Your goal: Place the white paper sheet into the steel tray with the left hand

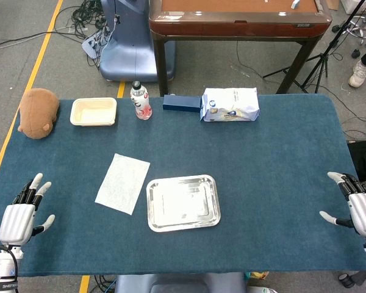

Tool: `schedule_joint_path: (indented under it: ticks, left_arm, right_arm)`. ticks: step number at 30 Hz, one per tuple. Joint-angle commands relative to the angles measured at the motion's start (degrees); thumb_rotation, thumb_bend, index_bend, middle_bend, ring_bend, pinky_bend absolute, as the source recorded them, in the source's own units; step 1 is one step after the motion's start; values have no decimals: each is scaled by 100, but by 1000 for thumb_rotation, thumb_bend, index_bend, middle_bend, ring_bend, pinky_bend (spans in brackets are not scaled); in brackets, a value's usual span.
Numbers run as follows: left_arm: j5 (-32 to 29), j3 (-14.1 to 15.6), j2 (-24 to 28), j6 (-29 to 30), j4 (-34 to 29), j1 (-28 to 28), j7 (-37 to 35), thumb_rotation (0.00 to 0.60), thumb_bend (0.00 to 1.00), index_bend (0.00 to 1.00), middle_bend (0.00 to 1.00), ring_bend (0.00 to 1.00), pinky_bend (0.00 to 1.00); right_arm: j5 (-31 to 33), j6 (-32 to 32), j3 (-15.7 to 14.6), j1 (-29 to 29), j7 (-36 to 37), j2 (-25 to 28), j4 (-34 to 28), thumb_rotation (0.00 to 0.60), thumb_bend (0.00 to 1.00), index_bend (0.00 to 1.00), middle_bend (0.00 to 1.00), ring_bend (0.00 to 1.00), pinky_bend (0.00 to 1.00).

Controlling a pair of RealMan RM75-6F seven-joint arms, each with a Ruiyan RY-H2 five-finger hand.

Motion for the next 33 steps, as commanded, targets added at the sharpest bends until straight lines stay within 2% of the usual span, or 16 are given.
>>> schedule_joint_path:
  ticks: [1, 12, 18, 20, 25, 28, 33]
  left_arm:
    - [2, 3, 4, -12, 14, -7, -28, 600, 223, 136, 0, 0, 214]
    - [132, 35, -8, 1, 97, -60, -146, 600, 220, 136, 0, 0, 259]
    - [281, 77, -38, 44, 164, -97, -194, 600, 158, 147, 4, 38, 303]
    - [379, 88, -62, 103, 213, -115, -257, 600, 143, 165, 55, 94, 334]
    - [724, 165, -180, 317, 500, -161, -551, 600, 116, 289, 481, 380, 415]
    - [836, 203, -261, 384, 738, -188, -825, 600, 112, 331, 563, 423, 415]
    - [961, 222, -390, 459, 1005, -249, -965, 600, 104, 353, 543, 371, 412]
  right_arm:
    - [-32, -5, -22, 2, -41, -10, -6, 600, 0, 165, 210, 132, 221]
    - [34, -70, -11, 4, -2, -1, 21, 600, 0, 165, 210, 132, 222]
    - [-4, -30, -11, -3, 89, 28, 29, 600, 0, 165, 212, 132, 226]
    - [-7, -8, -11, -16, 117, 36, 34, 600, 0, 166, 213, 132, 226]
    - [-30, 20, -12, -22, 159, 38, 49, 600, 0, 172, 218, 132, 227]
    - [-30, -4, -15, -13, 167, 42, 55, 600, 0, 172, 218, 132, 227]
    - [-16, -16, -7, -8, 173, 42, 56, 600, 0, 172, 218, 132, 228]
